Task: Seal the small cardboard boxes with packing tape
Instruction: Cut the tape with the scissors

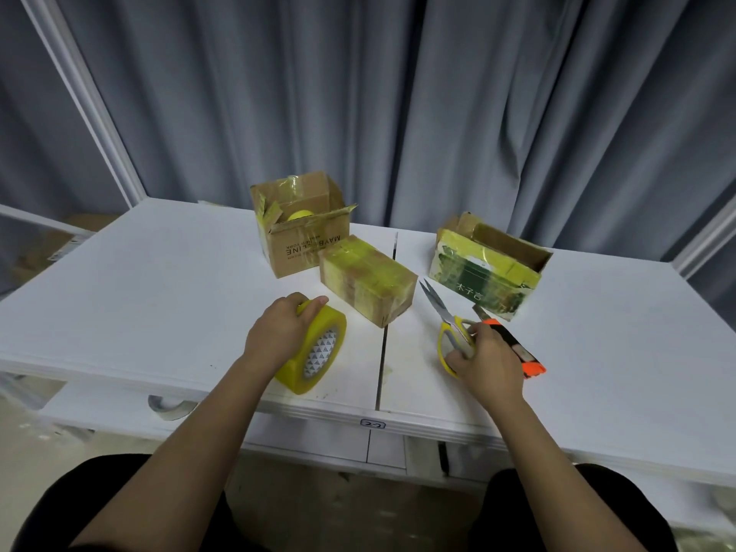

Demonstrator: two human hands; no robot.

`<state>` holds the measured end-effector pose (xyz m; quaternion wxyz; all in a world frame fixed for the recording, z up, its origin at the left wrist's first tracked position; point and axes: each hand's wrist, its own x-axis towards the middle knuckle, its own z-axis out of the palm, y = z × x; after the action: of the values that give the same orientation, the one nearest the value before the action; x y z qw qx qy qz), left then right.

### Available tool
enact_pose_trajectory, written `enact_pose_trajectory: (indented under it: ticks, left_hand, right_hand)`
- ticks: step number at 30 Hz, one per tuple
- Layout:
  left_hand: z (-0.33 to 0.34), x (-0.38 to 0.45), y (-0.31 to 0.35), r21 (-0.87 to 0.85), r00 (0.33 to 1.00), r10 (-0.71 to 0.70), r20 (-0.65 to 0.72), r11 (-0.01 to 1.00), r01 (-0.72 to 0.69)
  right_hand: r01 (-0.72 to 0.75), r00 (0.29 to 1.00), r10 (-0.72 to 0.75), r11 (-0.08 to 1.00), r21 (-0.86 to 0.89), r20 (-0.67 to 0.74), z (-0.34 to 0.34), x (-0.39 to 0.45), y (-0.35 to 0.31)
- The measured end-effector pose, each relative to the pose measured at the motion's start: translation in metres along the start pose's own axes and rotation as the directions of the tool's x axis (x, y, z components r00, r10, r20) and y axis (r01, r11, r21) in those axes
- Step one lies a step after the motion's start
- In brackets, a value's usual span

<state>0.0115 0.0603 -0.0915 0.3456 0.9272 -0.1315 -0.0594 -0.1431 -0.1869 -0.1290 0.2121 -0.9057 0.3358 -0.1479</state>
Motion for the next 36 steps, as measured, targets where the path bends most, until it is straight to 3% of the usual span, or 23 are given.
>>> enact_pose_trajectory:
  ticks: [8, 13, 19, 26, 31, 36]
  left_hand:
    - [0.0, -0.002, 0.001, -0.031, 1.0, -0.001, 0.004, 1.0, 0.001]
    - [0.001, -0.002, -0.001, -0.04, 1.0, 0.008, 0.003, 0.999, -0.008]
    - [0.001, 0.0, -0.004, -0.055, 1.0, 0.017, 0.015, 0.998, -0.016]
    - [0.002, 0.001, -0.004, -0.088, 1.0, 0.017, 0.022, 0.996, -0.015]
    - [0.003, 0.002, -0.006, -0.126, 0.999, 0.002, 0.035, 0.992, 0.003]
    - [0.004, 0.002, -0.009, -0.152, 1.0, 0.0, 0.021, 0.988, 0.004]
  right_hand:
    - [0.331, 0.929, -0.359, 0.915, -0.229, -0.092, -0.006, -0.018, -0.04]
    - [0.498, 0.794, -0.588, 0.776, -0.387, -0.158, -0.006, -0.015, -0.049]
    - [0.438, 0.747, -0.651, 0.635, -0.637, -0.135, -0.006, -0.01, -0.053]
    - [0.419, 0.708, -0.703, 0.492, -0.763, -0.064, 0.002, -0.007, -0.072]
    - [0.415, 0.705, -0.709, 0.45, -0.791, -0.033, 0.012, -0.005, -0.08]
    - [0.422, 0.711, -0.701, 0.488, -0.764, -0.054, 0.02, -0.001, -0.085]
